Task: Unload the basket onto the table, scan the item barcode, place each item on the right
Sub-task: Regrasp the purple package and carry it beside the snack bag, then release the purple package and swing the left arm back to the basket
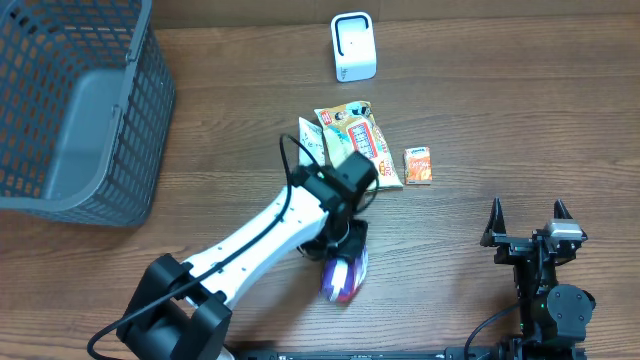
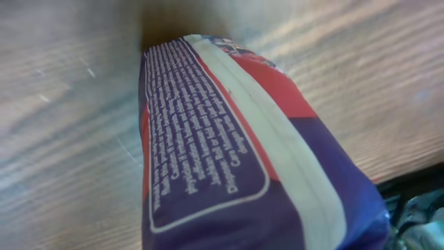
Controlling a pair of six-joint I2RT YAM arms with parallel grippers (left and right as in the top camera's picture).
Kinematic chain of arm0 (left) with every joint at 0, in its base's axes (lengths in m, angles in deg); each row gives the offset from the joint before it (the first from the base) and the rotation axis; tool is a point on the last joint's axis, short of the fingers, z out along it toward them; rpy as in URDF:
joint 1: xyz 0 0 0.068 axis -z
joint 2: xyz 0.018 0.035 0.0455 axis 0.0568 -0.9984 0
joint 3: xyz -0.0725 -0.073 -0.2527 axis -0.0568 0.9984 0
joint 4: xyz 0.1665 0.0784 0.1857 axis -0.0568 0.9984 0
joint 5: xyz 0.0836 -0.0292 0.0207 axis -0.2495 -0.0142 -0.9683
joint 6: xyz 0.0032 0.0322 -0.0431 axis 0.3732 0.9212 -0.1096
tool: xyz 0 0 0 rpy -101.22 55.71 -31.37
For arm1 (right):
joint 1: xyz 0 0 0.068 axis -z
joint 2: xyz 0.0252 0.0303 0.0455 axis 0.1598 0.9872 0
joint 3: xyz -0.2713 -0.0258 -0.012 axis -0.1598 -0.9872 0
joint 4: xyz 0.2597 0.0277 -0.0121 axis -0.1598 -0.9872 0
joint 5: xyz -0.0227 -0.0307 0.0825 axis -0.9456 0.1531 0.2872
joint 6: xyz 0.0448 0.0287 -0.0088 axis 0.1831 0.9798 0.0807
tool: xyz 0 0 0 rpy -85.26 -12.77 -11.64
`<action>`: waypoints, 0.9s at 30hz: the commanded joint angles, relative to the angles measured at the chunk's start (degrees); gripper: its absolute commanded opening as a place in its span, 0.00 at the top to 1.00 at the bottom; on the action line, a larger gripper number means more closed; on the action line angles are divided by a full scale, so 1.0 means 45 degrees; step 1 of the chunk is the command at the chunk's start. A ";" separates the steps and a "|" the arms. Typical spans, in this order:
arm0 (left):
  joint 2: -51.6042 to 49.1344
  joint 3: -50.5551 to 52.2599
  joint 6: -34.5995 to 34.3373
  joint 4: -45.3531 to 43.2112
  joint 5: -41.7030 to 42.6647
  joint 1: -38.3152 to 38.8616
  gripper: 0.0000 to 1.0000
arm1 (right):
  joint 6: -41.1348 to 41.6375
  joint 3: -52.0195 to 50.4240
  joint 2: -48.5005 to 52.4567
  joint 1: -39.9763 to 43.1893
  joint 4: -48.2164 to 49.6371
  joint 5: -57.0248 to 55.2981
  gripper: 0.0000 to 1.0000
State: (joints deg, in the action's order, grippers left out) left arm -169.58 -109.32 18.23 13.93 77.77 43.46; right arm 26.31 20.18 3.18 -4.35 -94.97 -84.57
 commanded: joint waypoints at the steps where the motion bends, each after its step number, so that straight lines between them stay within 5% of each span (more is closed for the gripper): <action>1: 0.0044 -0.1773 0.0141 -0.0194 0.0194 -0.0568 0.96 | -0.0049 -0.0131 -0.0092 -0.0063 0.0068 -0.0121 0.00; 7: 0.0044 -0.3764 0.0209 -0.2040 0.0345 -0.1409 0.96 | -0.0049 -0.0131 -0.0092 -0.0063 0.0073 -0.0121 0.00; 17: -0.0937 -0.3589 -0.2229 -0.5926 0.0534 -0.2273 0.96 | -0.0049 -0.0131 -0.0092 -0.0063 0.0073 -0.0121 0.00; 23: -0.2744 -0.3589 -0.2307 -0.8344 0.2074 -0.2254 0.96 | -0.0049 -0.0131 -0.0092 -0.0063 0.0073 -0.0121 0.00; 27: -0.3725 -0.3594 -0.1865 -0.8709 0.1943 -0.2438 0.79 | -0.0049 -0.0131 -0.0092 -0.0063 0.0073 -0.0121 0.00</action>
State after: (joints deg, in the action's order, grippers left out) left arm -184.05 -125.36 9.48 -24.65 84.44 33.12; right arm 26.31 20.18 3.18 -4.35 -94.93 -84.59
